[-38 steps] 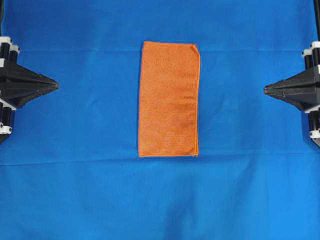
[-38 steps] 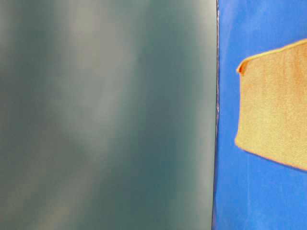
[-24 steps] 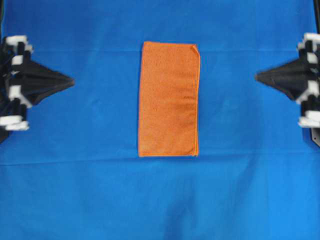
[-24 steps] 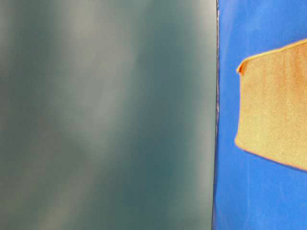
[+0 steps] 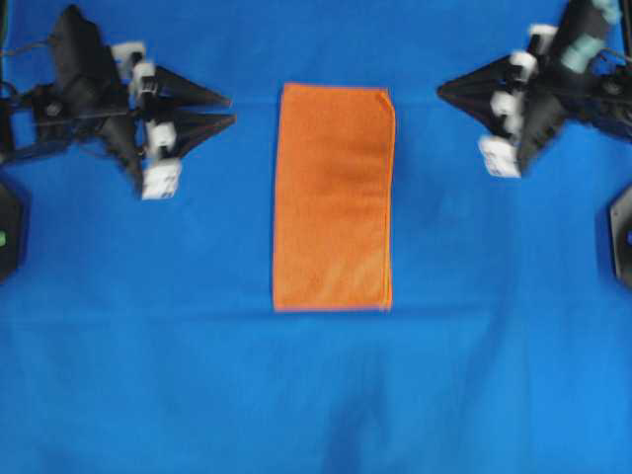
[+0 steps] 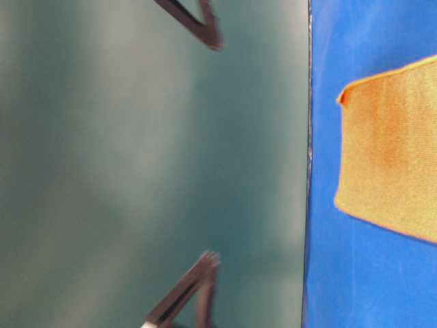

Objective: Fold a vertical towel.
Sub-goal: 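Move both grippers toward the far corners of the orange towel, then pinch the far left and right towel corners with both grippers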

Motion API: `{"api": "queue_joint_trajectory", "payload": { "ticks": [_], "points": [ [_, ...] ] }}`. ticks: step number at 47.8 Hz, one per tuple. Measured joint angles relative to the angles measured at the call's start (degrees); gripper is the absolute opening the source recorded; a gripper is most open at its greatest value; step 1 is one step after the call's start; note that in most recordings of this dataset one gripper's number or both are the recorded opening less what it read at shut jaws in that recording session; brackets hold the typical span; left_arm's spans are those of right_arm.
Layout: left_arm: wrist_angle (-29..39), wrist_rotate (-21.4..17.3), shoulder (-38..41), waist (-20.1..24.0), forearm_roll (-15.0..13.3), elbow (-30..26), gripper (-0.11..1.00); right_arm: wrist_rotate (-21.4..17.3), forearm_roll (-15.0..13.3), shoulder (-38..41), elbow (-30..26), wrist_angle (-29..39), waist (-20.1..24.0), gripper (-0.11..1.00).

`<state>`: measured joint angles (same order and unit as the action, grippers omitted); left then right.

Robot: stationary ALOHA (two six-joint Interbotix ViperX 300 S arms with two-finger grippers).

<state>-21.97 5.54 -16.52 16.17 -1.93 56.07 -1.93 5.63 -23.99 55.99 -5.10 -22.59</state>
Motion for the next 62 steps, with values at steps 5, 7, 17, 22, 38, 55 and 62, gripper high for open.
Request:
{"api": "queue_joint_trajectory", "payload": {
  "ticks": [5,7,17,22,38,55,62],
  "points": [
    [-0.3,0.0,6.1,1.7,0.0,-2.5,0.79,0.3,-0.2,7.2,-2.9,1.4,-2.0,0.58],
    [-0.5,0.0,8.4,2.3,0.0,-3.5,0.83,0.4,-0.4,9.8,-4.0,1.5,-3.0,0.62],
    [-2.6,0.0,19.3,4.7,0.0,-7.7,0.8,0.4,-1.7,22.1,-8.7,1.5,-4.8,0.56],
    [-3.3,0.1,24.3,5.8,0.0,-9.6,0.8,0.6,-2.1,26.4,-10.6,1.3,-5.1,0.57],
    [-4.4,0.0,33.0,7.2,0.0,-14.1,0.77,0.5,-2.4,33.6,-13.2,-1.3,-6.3,0.55],
    [-4.0,-1.3,35.3,7.9,0.0,-15.0,0.04,0.6,-2.7,34.1,-13.4,-2.5,-6.7,0.02],
    [-4.0,-1.6,35.3,7.9,0.0,-15.1,0.02,0.5,-2.7,34.1,-13.4,-2.5,-6.6,0.02]
  ]
}}
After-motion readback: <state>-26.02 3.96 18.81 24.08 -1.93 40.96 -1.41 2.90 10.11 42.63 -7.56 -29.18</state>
